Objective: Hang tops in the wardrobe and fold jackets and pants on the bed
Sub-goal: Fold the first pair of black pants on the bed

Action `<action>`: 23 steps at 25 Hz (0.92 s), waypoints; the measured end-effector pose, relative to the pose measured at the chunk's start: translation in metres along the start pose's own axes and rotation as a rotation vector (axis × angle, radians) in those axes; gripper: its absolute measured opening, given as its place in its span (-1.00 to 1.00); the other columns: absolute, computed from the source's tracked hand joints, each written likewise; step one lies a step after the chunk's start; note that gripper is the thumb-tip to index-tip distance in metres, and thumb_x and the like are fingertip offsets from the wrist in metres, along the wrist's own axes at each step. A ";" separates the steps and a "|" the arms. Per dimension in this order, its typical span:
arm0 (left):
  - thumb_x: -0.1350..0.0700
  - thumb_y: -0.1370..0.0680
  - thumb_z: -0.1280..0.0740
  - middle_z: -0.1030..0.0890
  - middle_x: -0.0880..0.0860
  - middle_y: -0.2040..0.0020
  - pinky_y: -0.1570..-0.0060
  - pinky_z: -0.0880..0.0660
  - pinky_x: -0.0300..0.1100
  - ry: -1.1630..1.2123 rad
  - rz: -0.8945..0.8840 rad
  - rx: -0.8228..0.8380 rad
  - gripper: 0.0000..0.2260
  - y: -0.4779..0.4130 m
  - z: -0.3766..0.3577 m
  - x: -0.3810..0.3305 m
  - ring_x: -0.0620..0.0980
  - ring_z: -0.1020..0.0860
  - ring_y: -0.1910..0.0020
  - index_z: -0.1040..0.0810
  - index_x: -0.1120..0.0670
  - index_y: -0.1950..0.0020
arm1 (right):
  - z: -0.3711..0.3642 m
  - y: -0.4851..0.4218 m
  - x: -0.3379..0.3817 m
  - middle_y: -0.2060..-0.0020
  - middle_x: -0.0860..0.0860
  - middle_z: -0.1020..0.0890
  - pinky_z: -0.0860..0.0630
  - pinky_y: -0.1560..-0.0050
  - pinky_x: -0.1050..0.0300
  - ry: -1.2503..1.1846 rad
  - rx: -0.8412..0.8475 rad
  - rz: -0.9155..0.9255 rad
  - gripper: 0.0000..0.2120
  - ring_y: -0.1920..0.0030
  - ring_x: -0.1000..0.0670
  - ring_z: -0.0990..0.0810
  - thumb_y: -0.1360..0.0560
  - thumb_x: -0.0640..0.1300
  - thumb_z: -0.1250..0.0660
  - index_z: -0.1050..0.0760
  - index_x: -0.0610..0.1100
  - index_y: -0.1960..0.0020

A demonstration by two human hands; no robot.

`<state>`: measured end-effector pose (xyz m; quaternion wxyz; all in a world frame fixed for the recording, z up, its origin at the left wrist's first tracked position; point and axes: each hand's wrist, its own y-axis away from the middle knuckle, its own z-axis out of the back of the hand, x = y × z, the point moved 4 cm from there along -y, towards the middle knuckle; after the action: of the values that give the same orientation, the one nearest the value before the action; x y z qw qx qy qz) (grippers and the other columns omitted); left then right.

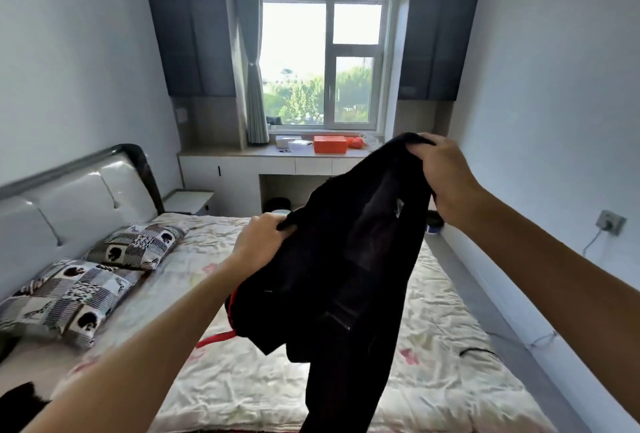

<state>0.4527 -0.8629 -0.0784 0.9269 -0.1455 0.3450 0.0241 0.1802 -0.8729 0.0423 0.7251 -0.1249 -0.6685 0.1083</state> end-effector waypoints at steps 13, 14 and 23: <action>0.01 -0.61 -0.33 -0.69 0.03 0.01 -0.03 -0.52 -0.01 -0.383 -0.357 -0.274 -0.86 -0.026 0.042 -0.121 0.11 -0.62 0.02 -0.64 -0.01 -0.08 | 0.040 -0.041 -0.098 0.21 -0.06 -0.59 -0.46 0.16 0.09 0.905 0.350 0.016 -0.84 0.13 -0.13 -0.60 -0.56 -0.06 -0.31 -0.55 -0.14 0.11; 0.03 -0.60 -0.36 -0.68 0.05 0.00 -0.02 -0.50 -0.03 -0.378 -0.319 -0.230 -0.87 -0.030 0.043 -0.105 0.12 -0.61 0.00 -0.63 0.01 -0.09 | 0.046 -0.052 -0.096 0.23 -0.09 -0.60 -0.46 0.19 0.09 0.725 0.238 -0.035 -0.88 0.15 -0.14 -0.60 -0.54 -0.16 -0.31 -0.55 -0.15 0.15; 0.21 -0.45 -0.37 -0.61 0.03 -0.06 -0.04 -0.48 0.00 -0.509 -0.046 -0.182 -0.77 -0.014 0.010 0.053 0.17 -0.56 -0.11 -0.67 0.04 -0.07 | 0.045 -0.087 -0.043 0.26 0.02 -0.66 -0.53 0.39 0.31 -0.085 -0.036 -0.009 -0.69 0.28 0.07 -0.64 -0.54 -0.41 -0.18 -0.64 -0.12 0.04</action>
<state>0.5017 -0.8759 -0.1022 0.9672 -0.2253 0.0940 0.0697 0.1314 -0.9676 0.0338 0.6941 -0.1304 -0.7011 0.0981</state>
